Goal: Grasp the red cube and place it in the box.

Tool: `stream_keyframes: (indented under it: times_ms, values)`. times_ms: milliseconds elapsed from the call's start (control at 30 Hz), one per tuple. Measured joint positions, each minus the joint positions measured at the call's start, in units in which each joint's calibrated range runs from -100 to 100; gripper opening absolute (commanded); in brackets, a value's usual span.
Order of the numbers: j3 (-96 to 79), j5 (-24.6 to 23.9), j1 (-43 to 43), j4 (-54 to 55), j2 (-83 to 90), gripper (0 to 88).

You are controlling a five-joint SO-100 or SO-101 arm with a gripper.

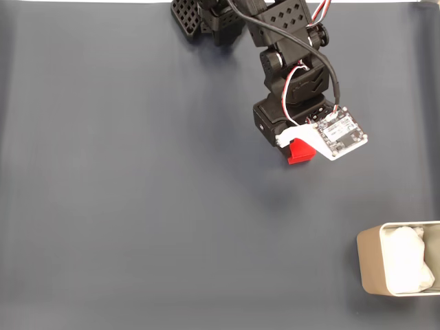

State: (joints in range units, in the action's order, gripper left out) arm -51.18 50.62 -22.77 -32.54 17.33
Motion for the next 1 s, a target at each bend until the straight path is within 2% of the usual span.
stream_keyframes:
  times_ms: [1000]
  values:
    - [2.9, -0.8, -3.3, 0.3, -2.5, 42.0]
